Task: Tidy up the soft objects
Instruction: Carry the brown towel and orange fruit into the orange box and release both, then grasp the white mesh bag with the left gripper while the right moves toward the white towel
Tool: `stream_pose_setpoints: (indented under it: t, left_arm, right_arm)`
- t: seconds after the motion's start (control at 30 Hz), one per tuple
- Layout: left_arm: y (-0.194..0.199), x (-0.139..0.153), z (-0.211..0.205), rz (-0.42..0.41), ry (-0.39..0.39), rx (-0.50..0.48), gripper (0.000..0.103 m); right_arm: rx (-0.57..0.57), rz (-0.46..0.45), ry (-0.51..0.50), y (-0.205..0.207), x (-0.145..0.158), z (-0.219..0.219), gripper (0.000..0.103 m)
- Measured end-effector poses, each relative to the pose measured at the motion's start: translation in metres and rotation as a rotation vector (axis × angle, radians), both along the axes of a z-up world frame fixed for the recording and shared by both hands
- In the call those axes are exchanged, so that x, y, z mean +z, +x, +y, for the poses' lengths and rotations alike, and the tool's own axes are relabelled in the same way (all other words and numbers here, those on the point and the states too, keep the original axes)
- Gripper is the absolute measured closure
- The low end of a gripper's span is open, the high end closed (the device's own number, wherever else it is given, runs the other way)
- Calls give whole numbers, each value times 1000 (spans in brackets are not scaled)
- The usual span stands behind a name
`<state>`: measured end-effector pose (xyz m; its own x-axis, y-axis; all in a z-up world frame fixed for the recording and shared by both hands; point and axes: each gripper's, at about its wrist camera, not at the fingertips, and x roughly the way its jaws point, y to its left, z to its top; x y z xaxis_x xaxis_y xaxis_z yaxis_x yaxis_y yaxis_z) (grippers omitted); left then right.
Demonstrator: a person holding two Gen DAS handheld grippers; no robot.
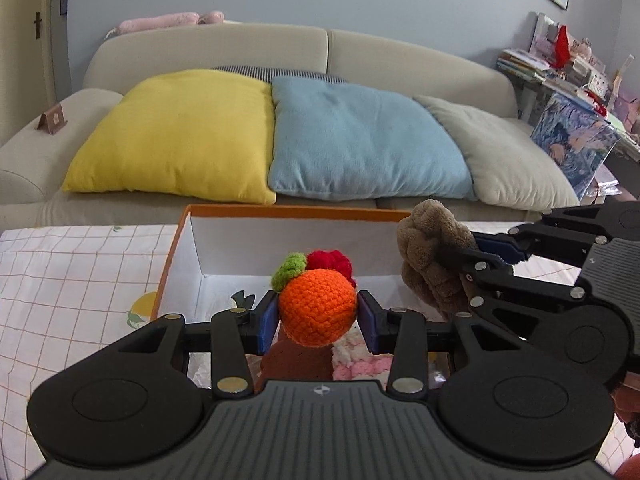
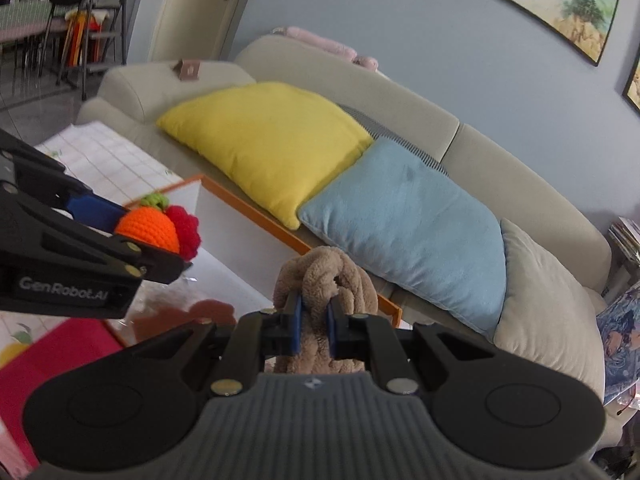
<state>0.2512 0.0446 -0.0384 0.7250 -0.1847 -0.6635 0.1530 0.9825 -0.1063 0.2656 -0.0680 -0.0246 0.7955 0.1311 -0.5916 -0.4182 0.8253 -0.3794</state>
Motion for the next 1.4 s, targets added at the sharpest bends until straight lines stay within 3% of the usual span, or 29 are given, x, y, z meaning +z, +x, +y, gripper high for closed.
stream_pose_setpoints:
  t: [0.17, 0.37, 0.53, 0.57, 0.67, 0.73, 0.87, 0.97, 1.4]
  left_arm:
    - [10, -19, -3, 50, 26, -13, 56]
    - [20, -34, -2, 93, 67, 2, 56]
    - [25, -41, -2, 130, 97, 8, 56]
    - [25, -42, -1, 135, 104, 12, 56]
    - [25, -45, 0, 152, 107, 16, 55]
    - [24, -45, 2, 159, 94, 25, 52]
    - [19, -38, 2, 136, 79, 35, 36]
    - [15, -31, 0, 117, 72, 35, 32]
    - [-42, 15, -11, -26, 11, 2, 31]
  right_arm:
    - [26, 26, -46, 19, -19, 13, 93]
    - [-6, 111, -30, 31, -38, 17, 92]
    - [-14, 125, -42, 29, -42, 15, 86]
    - [-15, 124, -45, 28, -41, 15, 83]
    - [-31, 106, -38, 21, -37, 10, 61]
    - [-45, 111, -18, 17, -33, 5, 57]
    - [-66, 119, 14, 6, -28, -6, 52]
    - [-71, 115, 16, -4, -26, -12, 52]
    - [-151, 79, 144, -60, 2, -49, 47]
